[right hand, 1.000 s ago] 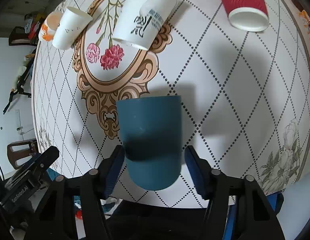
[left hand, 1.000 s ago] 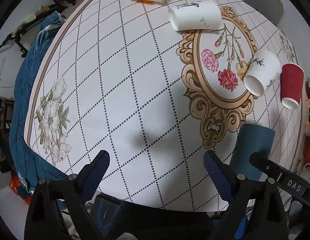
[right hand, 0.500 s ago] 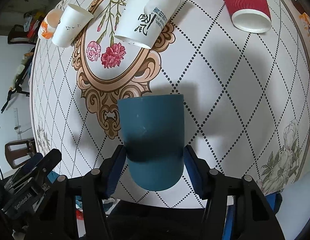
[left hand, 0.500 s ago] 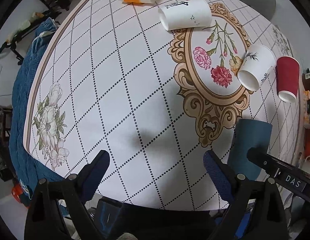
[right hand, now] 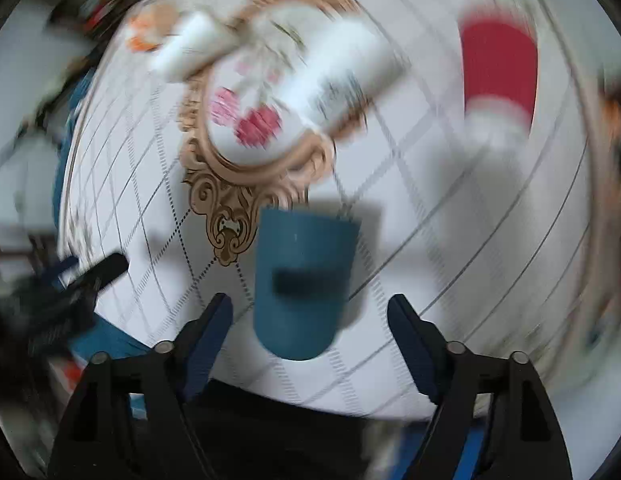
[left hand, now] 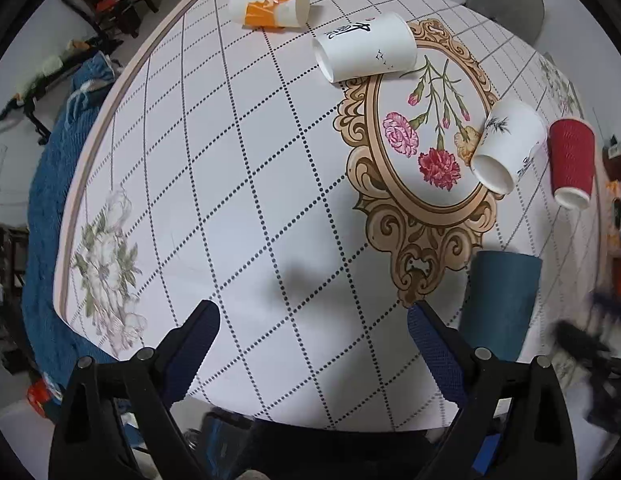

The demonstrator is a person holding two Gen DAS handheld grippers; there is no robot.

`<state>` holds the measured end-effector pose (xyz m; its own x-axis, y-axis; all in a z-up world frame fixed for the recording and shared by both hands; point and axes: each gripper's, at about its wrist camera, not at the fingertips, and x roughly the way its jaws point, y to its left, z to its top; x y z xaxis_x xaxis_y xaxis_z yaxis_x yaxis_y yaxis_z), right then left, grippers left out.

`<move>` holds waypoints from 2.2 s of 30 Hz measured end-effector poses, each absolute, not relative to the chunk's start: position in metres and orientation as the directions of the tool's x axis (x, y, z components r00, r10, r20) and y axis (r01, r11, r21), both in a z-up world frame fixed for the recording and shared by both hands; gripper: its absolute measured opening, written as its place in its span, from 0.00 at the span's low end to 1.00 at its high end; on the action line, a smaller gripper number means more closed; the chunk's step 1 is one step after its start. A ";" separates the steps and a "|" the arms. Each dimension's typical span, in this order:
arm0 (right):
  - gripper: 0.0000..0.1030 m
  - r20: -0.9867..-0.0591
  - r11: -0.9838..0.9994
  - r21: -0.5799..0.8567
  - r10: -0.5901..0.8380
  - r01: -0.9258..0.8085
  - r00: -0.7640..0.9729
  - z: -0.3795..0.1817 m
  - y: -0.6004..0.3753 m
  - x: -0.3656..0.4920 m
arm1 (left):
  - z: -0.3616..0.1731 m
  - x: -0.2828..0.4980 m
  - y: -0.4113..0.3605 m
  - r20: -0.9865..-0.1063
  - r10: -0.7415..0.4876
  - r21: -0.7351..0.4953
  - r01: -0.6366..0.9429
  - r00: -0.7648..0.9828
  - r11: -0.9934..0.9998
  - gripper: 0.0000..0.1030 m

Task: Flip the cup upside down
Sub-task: 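Rotate the teal cup in the right gripper so its base points down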

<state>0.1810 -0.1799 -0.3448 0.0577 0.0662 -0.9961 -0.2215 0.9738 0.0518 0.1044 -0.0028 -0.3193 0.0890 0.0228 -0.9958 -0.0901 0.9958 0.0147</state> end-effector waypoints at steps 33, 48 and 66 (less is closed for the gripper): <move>0.87 -0.786 -0.965 -0.079 -0.093 -0.248 0.611 -0.467 -0.139 0.021 | -0.415 0.069 0.009 -0.996 0.070 0.075 -0.082 -0.054 0.994 0.94; 0.69 -0.774 -0.996 0.005 -0.063 -0.093 0.630 -0.500 -0.156 0.042 | -0.428 0.064 0.015 -0.996 0.071 0.076 -0.094 -0.062 0.993 0.93; 0.69 -0.791 -0.925 -0.082 -0.167 -0.372 0.588 -0.498 -0.123 0.058 | -0.417 0.052 0.021 -0.995 0.085 0.091 -0.112 -0.054 0.990 0.93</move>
